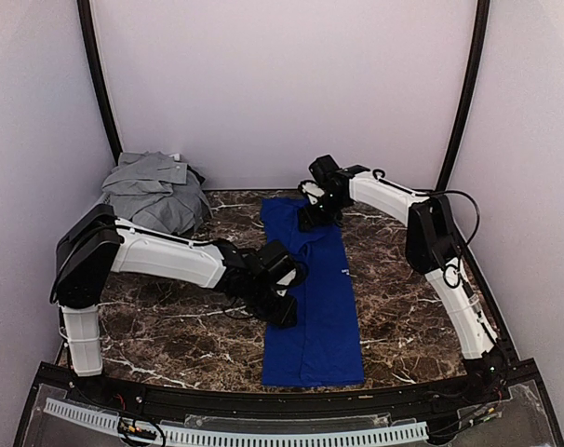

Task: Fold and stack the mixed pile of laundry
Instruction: Rotate the rectangle-folded T-shirt at the center of the board.

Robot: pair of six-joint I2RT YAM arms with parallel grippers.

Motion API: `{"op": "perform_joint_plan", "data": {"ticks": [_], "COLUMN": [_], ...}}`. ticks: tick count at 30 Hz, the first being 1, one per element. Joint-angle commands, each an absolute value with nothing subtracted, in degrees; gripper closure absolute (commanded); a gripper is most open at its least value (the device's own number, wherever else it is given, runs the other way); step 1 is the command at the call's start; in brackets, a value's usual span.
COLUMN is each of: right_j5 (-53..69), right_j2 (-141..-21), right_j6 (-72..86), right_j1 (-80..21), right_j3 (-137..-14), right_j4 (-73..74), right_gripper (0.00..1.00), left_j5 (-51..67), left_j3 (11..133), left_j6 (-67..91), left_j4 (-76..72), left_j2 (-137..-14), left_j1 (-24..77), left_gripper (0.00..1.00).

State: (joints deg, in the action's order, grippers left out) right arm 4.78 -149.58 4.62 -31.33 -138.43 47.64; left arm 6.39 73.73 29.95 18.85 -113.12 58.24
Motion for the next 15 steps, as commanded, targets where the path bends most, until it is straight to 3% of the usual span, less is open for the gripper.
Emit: {"op": "perform_joint_plan", "data": {"ticks": [1,3,7,15], "right_j5": [4.79,5.17,8.23,20.1], "right_j2": [-136.62,-132.25,-122.72,-93.48], "right_j6": [4.99,5.21,6.87,16.56], "right_j1": [-30.57,-30.18,-29.88,-32.15], "right_j3": [-137.62,-136.29,-128.87,-85.16], "right_j4": [46.6,46.27,45.35,36.09], "right_gripper": [0.19,0.12,0.11,0.17], "left_j5": [1.77,1.06,1.83,8.45], "left_j3": [74.49,74.37,72.55,55.53], "left_j6": [27.2,26.87,27.51,34.77], "left_j4": [25.14,26.15,26.57,19.79], "left_j2": [-109.0,-106.34,-100.35,-84.71], "left_j1": [57.12,56.57,56.43,58.52], "left_gripper": [0.6,0.57,0.51,0.44]}}
